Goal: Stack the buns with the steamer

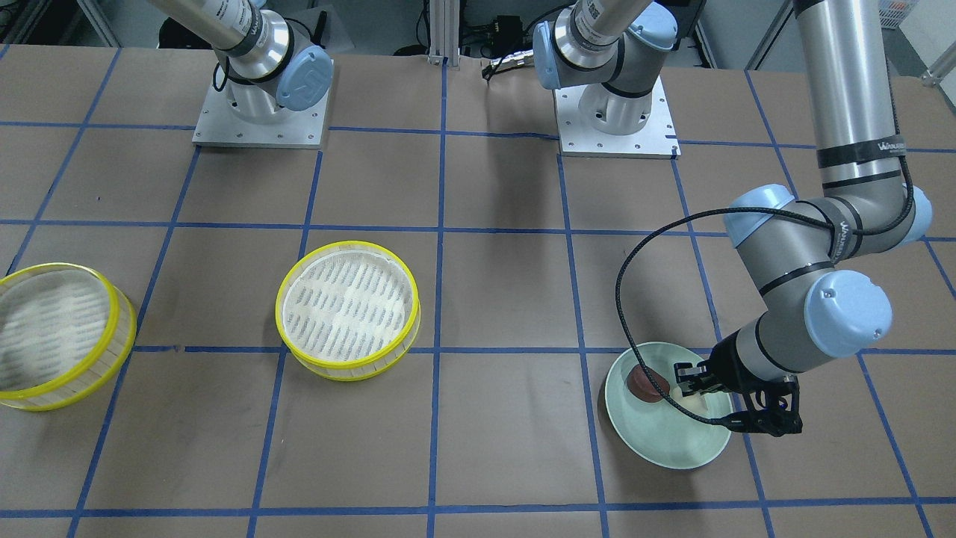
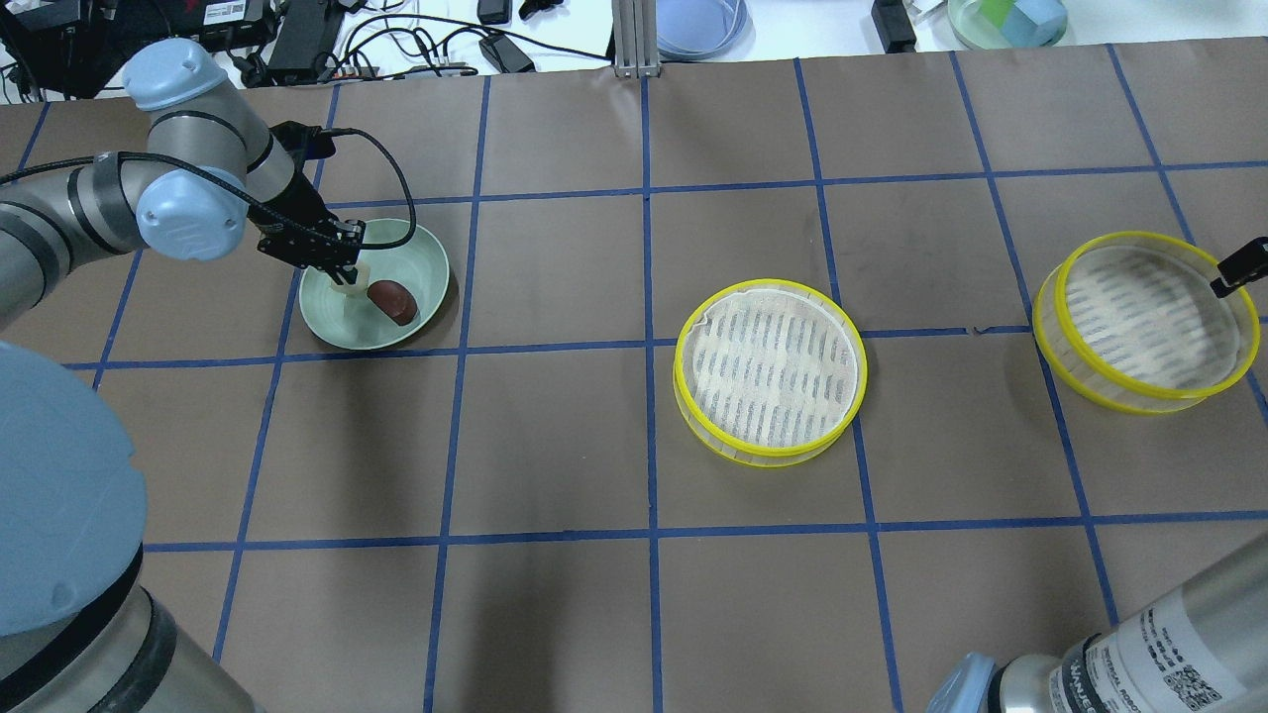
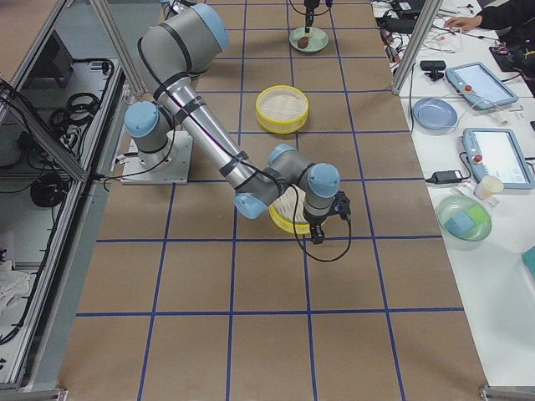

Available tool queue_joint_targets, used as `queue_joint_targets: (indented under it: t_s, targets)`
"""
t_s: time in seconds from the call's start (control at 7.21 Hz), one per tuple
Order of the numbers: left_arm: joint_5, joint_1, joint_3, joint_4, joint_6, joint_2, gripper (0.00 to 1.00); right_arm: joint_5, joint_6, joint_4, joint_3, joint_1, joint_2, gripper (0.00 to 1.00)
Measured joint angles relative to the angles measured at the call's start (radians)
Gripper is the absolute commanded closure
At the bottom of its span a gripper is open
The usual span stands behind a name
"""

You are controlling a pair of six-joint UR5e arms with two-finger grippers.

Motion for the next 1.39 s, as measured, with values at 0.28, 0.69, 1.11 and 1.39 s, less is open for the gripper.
queue_joint_targets:
  t_s: [0.28, 0.69, 1.11, 1.39]
  targets:
    - [-0.001, -0.067, 0.011, -0.010, -0.059, 0.044, 0.92, 0.001, 0.005, 0.006, 0.000, 0.008, 0.001, 0.92]
    - [-0.003, -0.350, 0.033, -0.032, -0.431, 0.121, 0.92, -0.002, 0.009, 0.014, -0.001, 0.019, -0.008, 0.93]
    - [-0.012, -0.652, 0.040, -0.021, -0.732, 0.124, 0.92, -0.015, 0.010, 0.099, -0.011, 0.056, -0.086, 0.93]
    - [-0.076, -0.737, 0.032, 0.009, -0.817, 0.098, 0.22, -0.037, 0.030, 0.186, -0.013, 0.119, -0.172, 0.94]
